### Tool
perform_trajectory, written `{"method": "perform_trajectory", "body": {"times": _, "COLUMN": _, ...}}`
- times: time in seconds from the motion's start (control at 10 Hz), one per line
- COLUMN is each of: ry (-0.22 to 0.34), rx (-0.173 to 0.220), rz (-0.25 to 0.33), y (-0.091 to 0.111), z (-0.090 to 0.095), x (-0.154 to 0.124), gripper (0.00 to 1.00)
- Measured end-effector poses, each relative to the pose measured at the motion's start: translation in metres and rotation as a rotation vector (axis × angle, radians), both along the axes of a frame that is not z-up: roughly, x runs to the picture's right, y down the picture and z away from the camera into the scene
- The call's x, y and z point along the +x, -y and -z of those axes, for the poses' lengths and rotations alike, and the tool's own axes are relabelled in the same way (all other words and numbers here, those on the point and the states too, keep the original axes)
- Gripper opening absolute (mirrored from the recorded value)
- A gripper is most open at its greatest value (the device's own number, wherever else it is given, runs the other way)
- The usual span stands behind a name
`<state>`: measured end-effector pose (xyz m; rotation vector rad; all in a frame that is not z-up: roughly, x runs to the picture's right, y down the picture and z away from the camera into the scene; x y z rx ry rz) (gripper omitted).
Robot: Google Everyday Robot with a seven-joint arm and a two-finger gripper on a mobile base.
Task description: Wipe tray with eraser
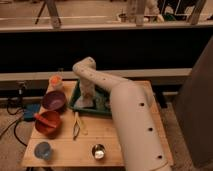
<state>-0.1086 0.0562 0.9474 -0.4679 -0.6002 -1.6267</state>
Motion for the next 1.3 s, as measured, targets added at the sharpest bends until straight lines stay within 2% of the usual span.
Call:
{"method": "perform_trajectory", "body": {"times": 0.2, "ry": 0.004, "rx": -0.001, "rz": 0.012, "y": -0.013, "z": 0.007, "x": 0.004, "gripper": 0.0}}
{"method": "perform_trajectory", "body": {"times": 0.5, "ry": -0.024, "rx": -0.012, "rz": -0.001, "y": -0.024, "z": 0.006, "x": 0.037, "gripper": 0.0}}
{"method": "perform_trajectory", "body": {"times": 0.7, "ry": -0.055, "rx": -0.02, "rz": -0.034, "y": -0.027, "z": 0.002, "x": 0.062, "gripper": 0.0}}
{"method": "perform_trajectory", "body": {"times": 1.0, "ry": -0.088, "rx": -0.017, "rz": -0.087, "y": -0.021, "z": -0.003, "x": 0.08, "gripper": 0.0}}
{"method": "perform_trajectory", "body": {"times": 1.2, "ry": -0.114, "rx": -0.005, "rz": -0.117, "y": -0.007, "z": -0.009, "x": 0.089, "gripper": 0.0}}
{"method": "perform_trajectory", "body": {"times": 1.3, "ry": -0.112, "rx": 0.003, "rz": -0.127, "y": 0.003, "z": -0.013, "x": 0.085, "gripper": 0.0}}
